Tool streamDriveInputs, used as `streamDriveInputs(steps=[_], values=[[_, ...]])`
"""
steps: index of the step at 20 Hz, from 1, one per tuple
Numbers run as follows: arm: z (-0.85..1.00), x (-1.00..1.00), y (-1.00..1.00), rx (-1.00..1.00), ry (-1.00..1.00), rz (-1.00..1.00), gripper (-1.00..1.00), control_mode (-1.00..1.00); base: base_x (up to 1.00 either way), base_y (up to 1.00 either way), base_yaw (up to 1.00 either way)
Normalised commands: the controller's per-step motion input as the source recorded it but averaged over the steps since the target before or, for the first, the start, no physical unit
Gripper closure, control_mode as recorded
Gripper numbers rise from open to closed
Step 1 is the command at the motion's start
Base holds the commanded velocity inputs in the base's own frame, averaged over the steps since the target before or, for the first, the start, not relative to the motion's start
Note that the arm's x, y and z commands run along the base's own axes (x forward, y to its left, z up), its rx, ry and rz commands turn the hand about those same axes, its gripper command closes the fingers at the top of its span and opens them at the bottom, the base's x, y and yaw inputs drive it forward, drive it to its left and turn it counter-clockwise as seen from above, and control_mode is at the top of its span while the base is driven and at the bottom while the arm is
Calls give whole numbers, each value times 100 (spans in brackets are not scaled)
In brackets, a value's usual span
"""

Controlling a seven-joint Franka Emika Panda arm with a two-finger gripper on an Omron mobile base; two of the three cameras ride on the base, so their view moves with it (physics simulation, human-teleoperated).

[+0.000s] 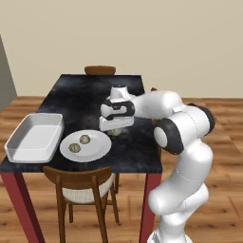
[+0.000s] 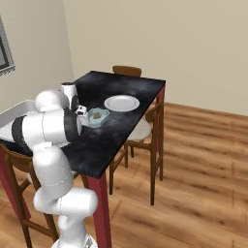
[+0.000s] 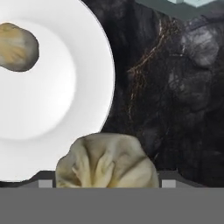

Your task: Place two dumplings into each of the tupperware containers and then place the containers in the fridge.

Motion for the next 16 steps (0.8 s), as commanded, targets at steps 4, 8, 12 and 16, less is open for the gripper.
streamDriveInputs(steps=[4,8,12,16], values=[[33,-54,-36,0,9,-16,100,-100,0,0,0],[34,-50,-26,0,2,-11,100,-100,0,0,0],[35,-87,-44,-2,0,0,100,-100,0,0,0],[38,-92,-59,0,0,0,100,-100,0,0,0]])
